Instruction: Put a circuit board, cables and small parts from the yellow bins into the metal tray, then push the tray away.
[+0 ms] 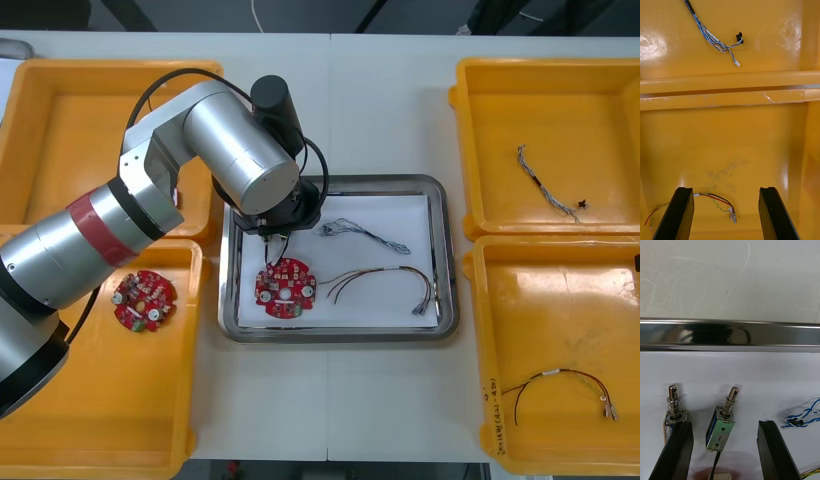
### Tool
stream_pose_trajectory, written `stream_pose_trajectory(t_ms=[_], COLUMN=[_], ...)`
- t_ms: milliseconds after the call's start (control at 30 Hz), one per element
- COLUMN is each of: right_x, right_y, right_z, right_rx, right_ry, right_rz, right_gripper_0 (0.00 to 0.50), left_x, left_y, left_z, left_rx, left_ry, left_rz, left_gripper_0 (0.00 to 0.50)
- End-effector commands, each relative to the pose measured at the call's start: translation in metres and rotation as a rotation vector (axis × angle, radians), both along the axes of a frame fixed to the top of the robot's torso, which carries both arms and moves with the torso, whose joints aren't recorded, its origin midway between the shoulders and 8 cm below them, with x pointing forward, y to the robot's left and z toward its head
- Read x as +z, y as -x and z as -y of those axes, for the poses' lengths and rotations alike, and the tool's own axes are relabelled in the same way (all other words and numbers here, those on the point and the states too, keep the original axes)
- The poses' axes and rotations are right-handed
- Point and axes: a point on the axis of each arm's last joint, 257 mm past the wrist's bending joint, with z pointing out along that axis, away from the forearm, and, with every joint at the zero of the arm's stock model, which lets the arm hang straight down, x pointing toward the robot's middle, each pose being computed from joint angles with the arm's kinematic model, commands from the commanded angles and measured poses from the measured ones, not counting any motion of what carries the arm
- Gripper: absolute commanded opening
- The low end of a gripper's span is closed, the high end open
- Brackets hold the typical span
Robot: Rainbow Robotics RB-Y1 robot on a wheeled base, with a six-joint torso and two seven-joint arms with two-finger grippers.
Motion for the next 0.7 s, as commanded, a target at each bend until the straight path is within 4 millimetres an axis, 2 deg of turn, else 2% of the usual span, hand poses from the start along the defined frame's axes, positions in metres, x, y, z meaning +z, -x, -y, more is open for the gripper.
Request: stream_pose_trajectory(t_ms=[33,433,700], right_x=[0.001,0.002,0.005], right_y=[0.004,0.005,0.005], right_z=[-0.001,-0.001,-0.001], right_rx=[-0.012,-0.012,-0.002], right_ry=[0.002,-0.004,-0.001], right_rz=[0.006,0.011,0.012], right_gripper_0=[0.500,0.500,0.500], left_x=[0.031,0.088,0.114], left_y=[-0.001,0.000,0.012], left_z=[0.014,-0.033,-0.065], left_rx=[-0.013,0.074,0.098], left_ry=[0.021,0.013,0.002], left_rz=[0.038,0.049,0.026], left_gripper_0=[0.500,0.500,0.500])
